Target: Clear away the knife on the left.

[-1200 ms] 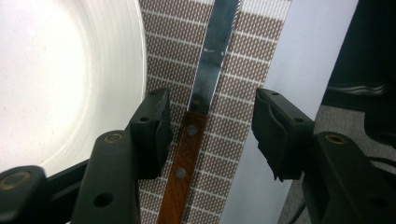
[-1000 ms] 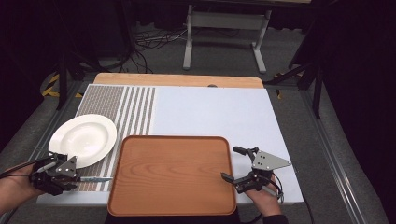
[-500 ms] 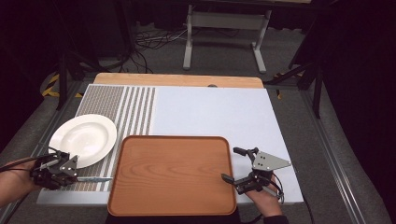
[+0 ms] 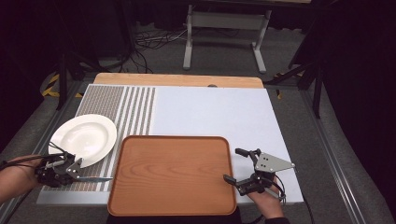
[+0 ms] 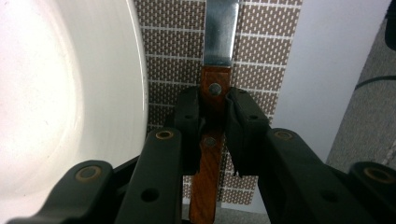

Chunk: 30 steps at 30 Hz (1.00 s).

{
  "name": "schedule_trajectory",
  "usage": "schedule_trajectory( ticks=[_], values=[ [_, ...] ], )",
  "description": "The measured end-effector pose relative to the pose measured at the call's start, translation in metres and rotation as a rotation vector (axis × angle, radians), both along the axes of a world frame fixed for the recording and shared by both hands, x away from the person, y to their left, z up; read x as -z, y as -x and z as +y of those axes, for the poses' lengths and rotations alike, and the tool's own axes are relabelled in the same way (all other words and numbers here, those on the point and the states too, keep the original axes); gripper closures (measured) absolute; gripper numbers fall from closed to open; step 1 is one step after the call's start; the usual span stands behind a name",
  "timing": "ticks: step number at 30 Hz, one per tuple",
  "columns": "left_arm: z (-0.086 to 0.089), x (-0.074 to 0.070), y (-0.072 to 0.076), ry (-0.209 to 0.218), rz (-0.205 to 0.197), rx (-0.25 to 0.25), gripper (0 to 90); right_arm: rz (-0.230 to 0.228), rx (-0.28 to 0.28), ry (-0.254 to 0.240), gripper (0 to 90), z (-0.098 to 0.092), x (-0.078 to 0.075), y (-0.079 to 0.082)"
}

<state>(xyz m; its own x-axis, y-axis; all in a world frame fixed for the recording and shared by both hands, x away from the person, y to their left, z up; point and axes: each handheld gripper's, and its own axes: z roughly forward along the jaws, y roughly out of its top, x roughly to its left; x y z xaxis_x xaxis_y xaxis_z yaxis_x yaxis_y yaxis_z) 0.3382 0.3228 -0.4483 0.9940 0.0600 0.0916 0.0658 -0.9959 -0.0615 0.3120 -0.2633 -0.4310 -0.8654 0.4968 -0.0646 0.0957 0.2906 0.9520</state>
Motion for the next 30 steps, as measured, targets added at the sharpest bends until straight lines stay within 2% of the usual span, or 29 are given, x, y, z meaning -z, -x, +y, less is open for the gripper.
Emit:
schedule_trajectory(
  ticks=[8,13,17,20,22,30],
  values=[
    [0.000,0.000,0.000,0.006,0.005,0.013,77.5,0.006,0.003,-0.006,2.8,-0.002,0.000,0.002],
    [0.001,0.001,0.001,0.012,-0.005,-0.002,77.6,0.005,0.001,-0.006,2.8,-0.001,0.000,0.001],
    [0.000,0.000,0.001,0.001,-0.001,0.001,77.8,0.008,0.000,-0.006,2.8,-0.001,0.001,0.000],
    [0.000,-0.001,0.000,0.009,0.004,-0.032,77.8,0.007,-0.002,-0.004,2.8,0.000,0.000,0.000],
    [0.000,-0.002,0.001,0.002,0.001,-0.037,77.8,0.008,-0.002,-0.007,2.8,0.000,0.000,0.000],
    [0.003,-0.023,0.004,0.063,-0.007,-0.052,77.8,0.009,0.000,-0.009,2.8,-0.001,0.000,0.000]
  ],
)
